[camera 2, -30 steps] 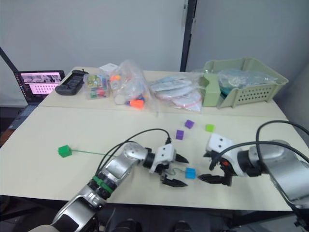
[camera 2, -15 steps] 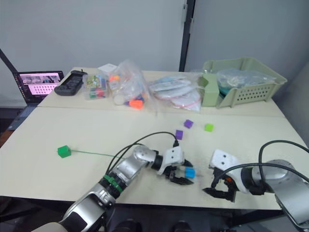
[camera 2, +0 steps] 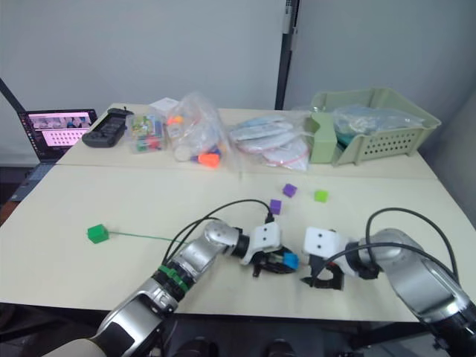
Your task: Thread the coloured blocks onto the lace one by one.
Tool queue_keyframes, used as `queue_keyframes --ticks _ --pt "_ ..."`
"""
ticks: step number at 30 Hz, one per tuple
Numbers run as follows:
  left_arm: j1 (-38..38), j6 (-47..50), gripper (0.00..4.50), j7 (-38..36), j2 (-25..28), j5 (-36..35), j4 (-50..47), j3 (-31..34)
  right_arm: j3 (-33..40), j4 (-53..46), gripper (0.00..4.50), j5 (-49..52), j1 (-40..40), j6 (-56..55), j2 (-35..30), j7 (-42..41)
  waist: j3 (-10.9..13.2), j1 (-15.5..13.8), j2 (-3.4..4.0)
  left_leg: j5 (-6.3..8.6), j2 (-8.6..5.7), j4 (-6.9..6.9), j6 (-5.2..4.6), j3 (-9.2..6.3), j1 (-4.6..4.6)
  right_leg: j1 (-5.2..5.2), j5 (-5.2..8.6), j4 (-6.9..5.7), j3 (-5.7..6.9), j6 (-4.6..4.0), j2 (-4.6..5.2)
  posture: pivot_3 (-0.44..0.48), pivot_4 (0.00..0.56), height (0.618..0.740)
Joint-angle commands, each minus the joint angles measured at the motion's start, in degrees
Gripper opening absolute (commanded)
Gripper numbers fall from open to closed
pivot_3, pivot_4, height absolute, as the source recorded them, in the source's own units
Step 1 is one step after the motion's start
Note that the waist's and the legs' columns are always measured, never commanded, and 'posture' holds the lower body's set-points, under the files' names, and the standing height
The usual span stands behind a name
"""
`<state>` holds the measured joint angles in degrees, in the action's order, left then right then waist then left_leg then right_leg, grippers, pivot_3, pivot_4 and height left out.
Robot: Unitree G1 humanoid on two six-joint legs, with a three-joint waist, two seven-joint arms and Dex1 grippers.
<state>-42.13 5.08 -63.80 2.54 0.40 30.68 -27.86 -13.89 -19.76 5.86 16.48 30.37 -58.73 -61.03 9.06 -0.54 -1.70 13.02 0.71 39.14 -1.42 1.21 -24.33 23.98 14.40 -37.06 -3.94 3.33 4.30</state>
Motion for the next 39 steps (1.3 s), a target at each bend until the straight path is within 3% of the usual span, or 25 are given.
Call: queue_keyframes --ticks 1,12,17,21,30,34,39 --pt "-0.6 -0.8 1.38 0.2 -0.1 0.3 -1.4 0.3 -1.5 0.8 3.68 -2.0 2.3 -0.8 0.4 -1.0 0.0 -0.1 0.0 0.0 0.0 0.0 0.0 0.02 0.0 0.0 0.0 0.0 0.0 0.0 0.01 0.0 0.15 0.734" --pt "-0.5 -0.2 1.38 0.4 0.5 0.1 -1.4 0.9 -1.8 -0.6 0.03 -2.0 2.2 4.1 1.5 -1.4 0.0 -0.1 0.0 0.0 0.01 0.02 0.0 0.01 0.02 -0.02 0.0 -0.01 0.0 -0.01 0.01 0.0 0.15 0.734" --pt "-0.3 0.8 1.38 -0.1 1.4 -0.8 -3.2 1.7 -1.2 -0.8 0.0 -1.5 2.3 5.4 1.4 -1.7 0.0 0.0 0.01 0.0 0.01 0.02 0.0 0.0 0.02 -0.02 -0.01 -0.02 0.0 -0.01 0.01 0.0 0.15 0.734" --pt "0.5 2.5 1.38 -2.3 6.0 -2.4 -8.6 3.6 -0.4 -0.5 0.0 -1.0 2.4 5.7 0.6 -2.6 0.0 0.0 0.01 0.0 0.01 0.02 0.0 0.0 0.02 -0.01 -0.01 -0.02 0.0 -0.01 0.01 0.0 0.15 0.734" --pt "4.9 2.4 1.38 -9.3 24.5 -5.7 -14.2 11.0 1.6 1.4 0.0 0.2 2.8 3.9 -2.1 -5.4 0.0 0.5 0.03 0.0 0.07 -0.02 0.0 -0.23 0.03 0.08 -0.02 -0.08 0.01 -0.04 0.0 0.0 0.15 0.734" --pt "7.4 0.5 1.38 -13.2 33.9 -8.5 -10.7 16.9 1.5 2.5 0.0 0.1 3.4 2.7 -2.2 -6.2 0.0 0.8 0.03 0.0 0.1 -0.02 0.0 -0.27 0.03 0.09 -0.02 -0.08 0.02 -0.04 0.0 0.0 0.15 0.734" --pt "6.0 -9.5 1.38 -15.9 42.4 -7.8 4.5 21.5 1.1 4.2 0.0 -0.2 4.4 1.0 -1.6 -6.7 0.0 1.1 0.03 0.0 0.12 -0.03 0.0 -0.16 0.04 0.11 -0.02 -0.07 0.04 -0.04 0.0 0.0 0.15 0.734"
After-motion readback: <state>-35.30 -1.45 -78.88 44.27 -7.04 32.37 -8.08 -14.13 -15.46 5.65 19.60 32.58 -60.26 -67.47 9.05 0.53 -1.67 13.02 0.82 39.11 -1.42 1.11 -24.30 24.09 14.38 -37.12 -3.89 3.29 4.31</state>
